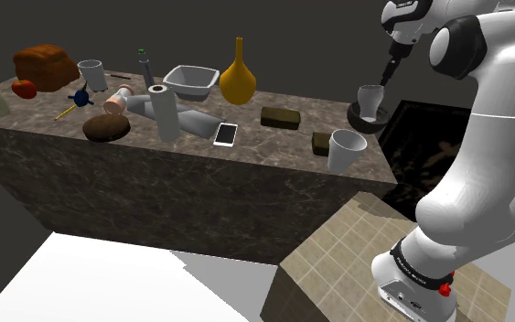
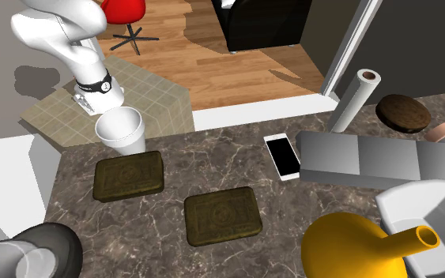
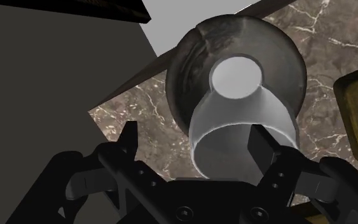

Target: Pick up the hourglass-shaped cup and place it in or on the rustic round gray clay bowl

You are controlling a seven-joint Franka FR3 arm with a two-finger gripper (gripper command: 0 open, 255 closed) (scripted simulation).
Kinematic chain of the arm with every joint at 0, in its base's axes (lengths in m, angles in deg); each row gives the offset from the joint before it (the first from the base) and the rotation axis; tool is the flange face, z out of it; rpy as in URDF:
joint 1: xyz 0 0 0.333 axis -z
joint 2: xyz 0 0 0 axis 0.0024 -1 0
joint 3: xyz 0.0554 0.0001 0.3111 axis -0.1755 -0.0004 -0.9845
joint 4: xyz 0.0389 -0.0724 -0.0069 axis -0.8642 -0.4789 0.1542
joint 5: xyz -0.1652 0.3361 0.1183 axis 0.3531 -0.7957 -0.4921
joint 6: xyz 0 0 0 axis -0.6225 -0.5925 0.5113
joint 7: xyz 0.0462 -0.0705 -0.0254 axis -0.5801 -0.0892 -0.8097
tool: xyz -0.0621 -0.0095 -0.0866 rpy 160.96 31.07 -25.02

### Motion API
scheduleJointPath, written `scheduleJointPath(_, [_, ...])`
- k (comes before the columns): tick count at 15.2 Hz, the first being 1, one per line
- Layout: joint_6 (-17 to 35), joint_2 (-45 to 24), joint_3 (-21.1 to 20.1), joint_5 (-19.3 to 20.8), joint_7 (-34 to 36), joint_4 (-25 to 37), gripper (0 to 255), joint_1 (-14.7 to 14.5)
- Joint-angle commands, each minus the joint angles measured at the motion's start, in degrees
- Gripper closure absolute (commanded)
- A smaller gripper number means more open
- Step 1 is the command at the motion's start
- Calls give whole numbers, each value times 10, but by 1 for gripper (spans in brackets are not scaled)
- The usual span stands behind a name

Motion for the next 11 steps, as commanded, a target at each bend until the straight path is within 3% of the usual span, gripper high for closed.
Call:
scheduleJointPath(1, [0, 0, 0, 0, 0, 0, 0, 0])
scheduleJointPath(5, [-69, 7, 2, 4, 4, 63, 0, 3])
scheduleJointPath(11, [-69, 7, 2, 4, 4, 63, 0, 3])
